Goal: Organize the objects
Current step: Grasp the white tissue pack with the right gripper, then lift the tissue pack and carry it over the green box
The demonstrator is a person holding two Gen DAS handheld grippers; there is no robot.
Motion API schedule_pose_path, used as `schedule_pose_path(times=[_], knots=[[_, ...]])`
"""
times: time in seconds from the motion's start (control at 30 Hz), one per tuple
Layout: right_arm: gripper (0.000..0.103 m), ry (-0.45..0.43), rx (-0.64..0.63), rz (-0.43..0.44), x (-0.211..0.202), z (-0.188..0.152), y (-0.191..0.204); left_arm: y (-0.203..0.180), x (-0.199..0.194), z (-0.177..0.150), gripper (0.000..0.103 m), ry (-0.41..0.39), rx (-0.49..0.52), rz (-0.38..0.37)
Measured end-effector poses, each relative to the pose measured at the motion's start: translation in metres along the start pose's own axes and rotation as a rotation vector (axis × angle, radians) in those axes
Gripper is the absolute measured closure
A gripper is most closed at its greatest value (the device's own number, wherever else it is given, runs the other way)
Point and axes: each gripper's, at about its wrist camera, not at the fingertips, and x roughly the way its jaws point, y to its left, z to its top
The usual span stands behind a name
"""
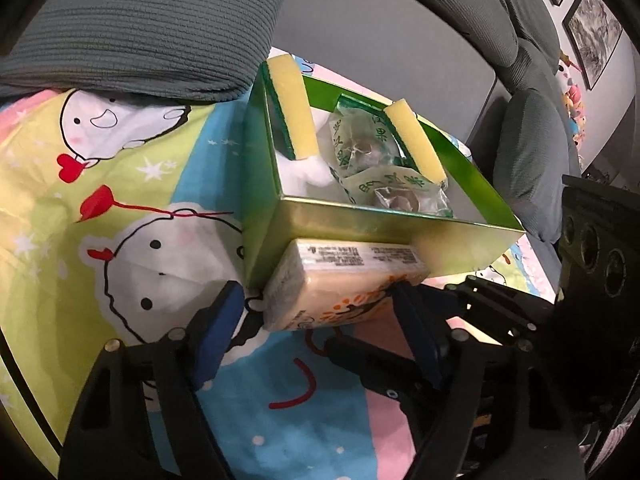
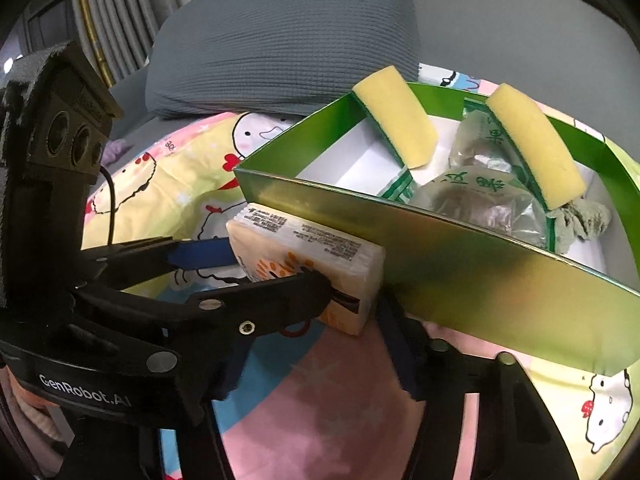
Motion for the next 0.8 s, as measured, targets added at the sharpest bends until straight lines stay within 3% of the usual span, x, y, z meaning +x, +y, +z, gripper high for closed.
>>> schedule_pose_path(times=[0.07,0.4,0.8], knots=[[0.051,0.004,0.002,0.002,0.001,0.000,0.000,-0.001,0.001,-0.001,0.035,0.005,0.006,-0.002],[0.070,0.003,0.023,-0.019,0.001,-0.003,-0.002,-0.003,-0.004,-0.005,0.044,-0.006,0.022,0.013],[0.070,-0.044,0.032,-0.036,-0.022,-0.012,0.009,-0.028,-0.025,-0.016,0.050,-0.057,0.110,0.057]])
